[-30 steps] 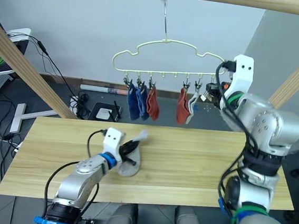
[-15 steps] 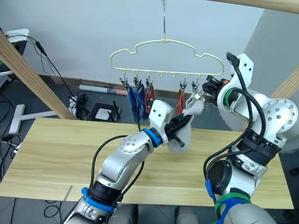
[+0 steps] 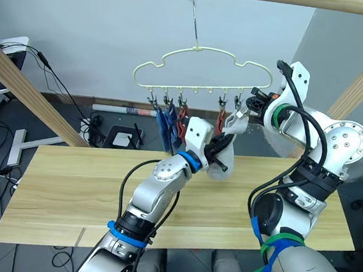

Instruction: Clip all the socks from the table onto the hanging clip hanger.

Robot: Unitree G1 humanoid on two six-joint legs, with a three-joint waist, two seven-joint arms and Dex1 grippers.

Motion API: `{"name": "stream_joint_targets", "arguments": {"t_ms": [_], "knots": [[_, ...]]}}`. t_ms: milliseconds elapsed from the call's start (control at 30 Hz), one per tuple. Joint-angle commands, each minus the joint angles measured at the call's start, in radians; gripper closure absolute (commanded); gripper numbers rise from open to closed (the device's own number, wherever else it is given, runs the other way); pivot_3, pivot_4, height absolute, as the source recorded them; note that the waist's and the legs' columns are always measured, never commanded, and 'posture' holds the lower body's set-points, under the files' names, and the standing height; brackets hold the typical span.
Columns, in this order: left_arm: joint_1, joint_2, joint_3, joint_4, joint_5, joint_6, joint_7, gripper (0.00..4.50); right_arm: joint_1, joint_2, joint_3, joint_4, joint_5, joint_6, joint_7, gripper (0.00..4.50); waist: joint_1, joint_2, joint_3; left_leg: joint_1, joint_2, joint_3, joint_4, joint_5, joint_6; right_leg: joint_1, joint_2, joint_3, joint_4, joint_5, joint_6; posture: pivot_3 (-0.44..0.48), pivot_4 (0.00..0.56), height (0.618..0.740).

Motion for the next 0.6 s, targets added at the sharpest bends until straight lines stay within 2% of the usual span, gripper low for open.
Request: {"name": "stream_joint_targets", "arguments": {"t_ms": [33, 467, 600], "knots": [[-0.013, -0.017, -0.001, -0.030, -0.001, -0.026, 0.004, 4.48, 0.012, -0.022, -0.030, -0.002, 0.037, 0.008, -0.059, 4.50, 0.000, 0.000, 0.000, 0.000, 0.000, 0.000, 0.000, 0.000, 0.000, 0.000, 0.000, 0.000, 0.000, 0.000, 0.000, -0.142, 0.304, 0.740], [-0.045, -0.034, -0.003, -0.004, 0.000, -0.037, -0.007, 4.48, 0.009, -0.040, -0.039, 0.023, 0.167, 0.008, -0.166, 4.50, 0.000, 0.000, 0.000, 0.000, 0.000, 0.000, 0.000, 0.000, 0.000, 0.000, 0.000, 0.000, -0.001, 0.000, 0.000, -0.144, 0.301, 0.740], [-0.050, -0.044, -0.003, -0.007, 0.001, -0.035, -0.007, 4.50, -0.003, -0.026, -0.059, 0.033, 0.203, 0.008, -0.199, 3.22, -0.002, 0.000, 0.000, 0.000, 0.000, 0.000, 0.000, 0.000, 0.000, 0.000, 0.000, 0.000, -0.001, 0.000, 0.000, -0.148, 0.299, 0.740]]}}
